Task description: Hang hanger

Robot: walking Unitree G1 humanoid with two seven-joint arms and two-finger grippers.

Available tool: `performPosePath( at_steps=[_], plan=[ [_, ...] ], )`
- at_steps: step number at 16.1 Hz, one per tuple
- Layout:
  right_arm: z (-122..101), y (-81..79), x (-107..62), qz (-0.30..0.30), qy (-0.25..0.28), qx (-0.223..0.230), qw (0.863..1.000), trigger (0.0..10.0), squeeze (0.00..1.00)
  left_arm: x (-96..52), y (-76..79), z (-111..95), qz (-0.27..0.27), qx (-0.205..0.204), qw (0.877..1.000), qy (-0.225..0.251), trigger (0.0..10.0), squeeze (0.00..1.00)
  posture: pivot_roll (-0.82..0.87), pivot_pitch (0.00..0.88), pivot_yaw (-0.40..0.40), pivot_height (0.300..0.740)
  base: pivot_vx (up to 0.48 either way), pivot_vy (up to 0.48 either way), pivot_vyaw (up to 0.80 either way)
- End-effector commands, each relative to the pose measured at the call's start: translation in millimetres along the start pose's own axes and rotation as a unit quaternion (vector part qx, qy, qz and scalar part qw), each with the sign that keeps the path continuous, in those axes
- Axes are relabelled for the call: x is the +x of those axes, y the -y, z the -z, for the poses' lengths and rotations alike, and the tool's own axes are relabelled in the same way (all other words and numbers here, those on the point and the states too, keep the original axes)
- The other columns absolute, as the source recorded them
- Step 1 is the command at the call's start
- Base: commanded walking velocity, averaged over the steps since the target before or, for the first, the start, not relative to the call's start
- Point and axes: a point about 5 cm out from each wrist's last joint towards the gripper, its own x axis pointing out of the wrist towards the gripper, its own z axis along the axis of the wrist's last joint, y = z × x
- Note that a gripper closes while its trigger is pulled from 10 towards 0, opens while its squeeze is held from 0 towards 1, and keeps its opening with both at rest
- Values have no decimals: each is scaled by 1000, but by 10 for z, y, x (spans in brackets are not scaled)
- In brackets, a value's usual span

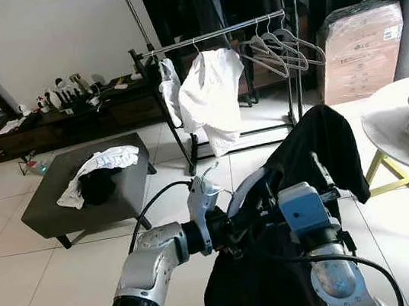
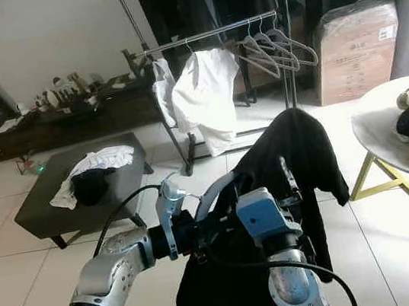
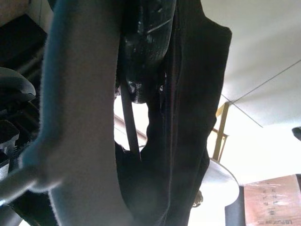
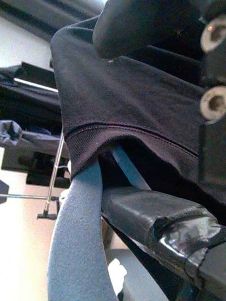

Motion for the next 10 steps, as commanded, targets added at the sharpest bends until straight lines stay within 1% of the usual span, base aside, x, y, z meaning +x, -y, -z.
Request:
performPosePath(
  at_steps=[1, 3, 5, 7, 9, 10],
  plan=[
    [118, 236, 74, 72, -34, -11, 997, 10000, 0, -51, 17, -98, 16, 19, 1000, 16, 10000, 0, -242, 0, 195, 740, 0, 0, 0],
    [162, 211, 82, 71, -42, -24, 996, 10000, 0, -47, 20, -95, 17, 19, 1000, 15, 10000, 0, -242, 0, 196, 740, 0, 0, 0],
    [229, 222, 93, 98, -62, -43, 992, 10000, 0, -46, 20, -96, 16, 18, 1000, 15, 10000, 0, -238, 0, 197, 740, 0, 0, 0],
    [285, 324, 89, 151, -80, -37, 985, 10000, 0, -54, 16, -97, 14, 18, 1000, 15, 10000, 0, -234, 0, 197, 740, 0, 0, 0],
    [333, 393, 54, 177, -95, -11, 980, 10000, 0, -59, 13, -99, 13, 17, 1000, 15, 10000, 0, -233, 0, 197, 740, 0, 0, 0],
    [384, 438, 21, 195, -109, -3, 975, 10000, 0, -61, 12, -101, 12, 17, 1000, 15, 10000, 0, -235, 0, 198, 740, 0, 0, 0]
  ],
)
